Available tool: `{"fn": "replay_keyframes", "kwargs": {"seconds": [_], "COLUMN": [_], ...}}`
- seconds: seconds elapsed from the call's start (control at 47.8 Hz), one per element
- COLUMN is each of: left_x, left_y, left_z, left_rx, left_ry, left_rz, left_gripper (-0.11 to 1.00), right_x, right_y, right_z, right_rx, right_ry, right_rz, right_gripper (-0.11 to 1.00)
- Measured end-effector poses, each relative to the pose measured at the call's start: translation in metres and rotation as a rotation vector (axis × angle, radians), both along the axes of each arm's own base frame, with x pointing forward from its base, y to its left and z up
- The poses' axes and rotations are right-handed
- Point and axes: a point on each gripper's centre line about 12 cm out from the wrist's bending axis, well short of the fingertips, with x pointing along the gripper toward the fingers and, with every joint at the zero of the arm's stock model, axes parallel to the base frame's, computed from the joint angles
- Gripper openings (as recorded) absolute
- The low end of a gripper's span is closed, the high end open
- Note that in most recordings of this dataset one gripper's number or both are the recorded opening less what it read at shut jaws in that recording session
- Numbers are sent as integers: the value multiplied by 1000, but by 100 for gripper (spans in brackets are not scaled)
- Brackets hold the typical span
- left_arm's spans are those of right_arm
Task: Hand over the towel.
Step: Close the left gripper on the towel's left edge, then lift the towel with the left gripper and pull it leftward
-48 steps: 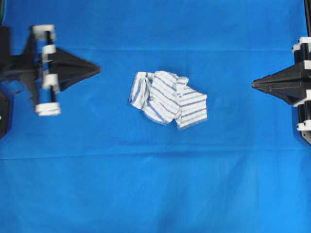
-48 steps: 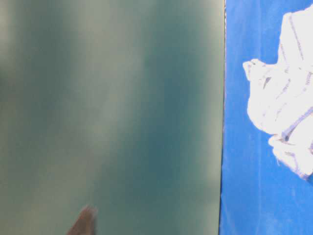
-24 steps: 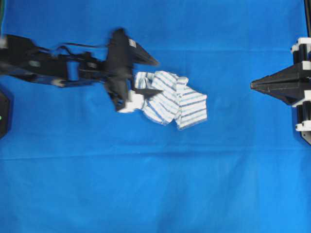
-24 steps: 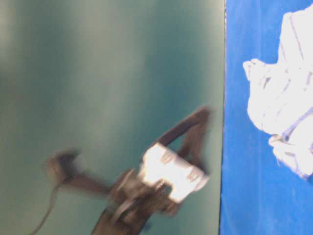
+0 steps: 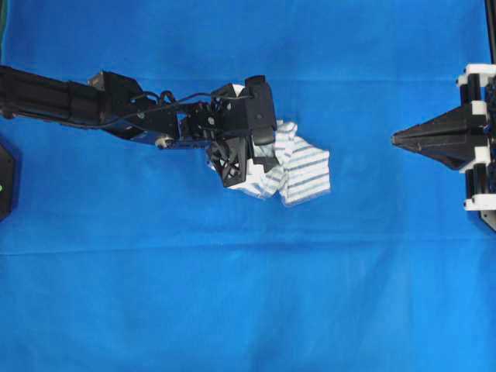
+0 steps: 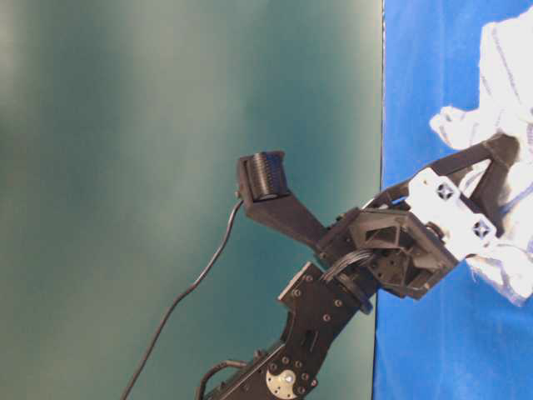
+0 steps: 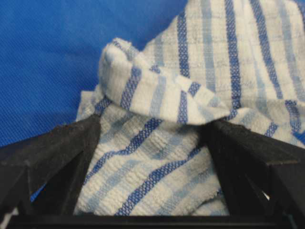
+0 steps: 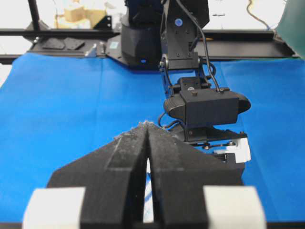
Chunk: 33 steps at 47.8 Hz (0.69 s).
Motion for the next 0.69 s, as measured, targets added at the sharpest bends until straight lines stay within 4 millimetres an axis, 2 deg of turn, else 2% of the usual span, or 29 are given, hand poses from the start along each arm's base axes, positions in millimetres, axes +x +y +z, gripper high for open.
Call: {"fn": "replay_keyframes", "kwargs": {"seconds": [0.126, 0.188, 0.418, 0.481, 0.607, 0.69], "left_x": [-1, 0, 1, 1, 2, -1], "left_y": [-1, -1, -2, -2, -6, -11], "left_z": [-2, -1, 2, 8, 34, 62], "left_rx": [0, -3, 11, 24, 41, 54], "left_ry": [23, 38, 67, 57, 3, -54], "left_rz": [-5, -5, -23, -33, -46, -58], "left_gripper": [92, 86, 25, 13, 11, 11], "right_x": [0, 0, 0, 0, 0, 0], "right_y": [0, 0, 0, 0, 0, 0], "right_z": [-1, -1, -1, -1, -1, -2], "right_rx": [0, 0, 0, 0, 0, 0], "right_ry": [5, 5, 9, 9, 9, 12], "right_rz": [0, 0, 0, 0, 0, 0], "right_gripper": [0, 0, 0, 0, 0, 0]}}
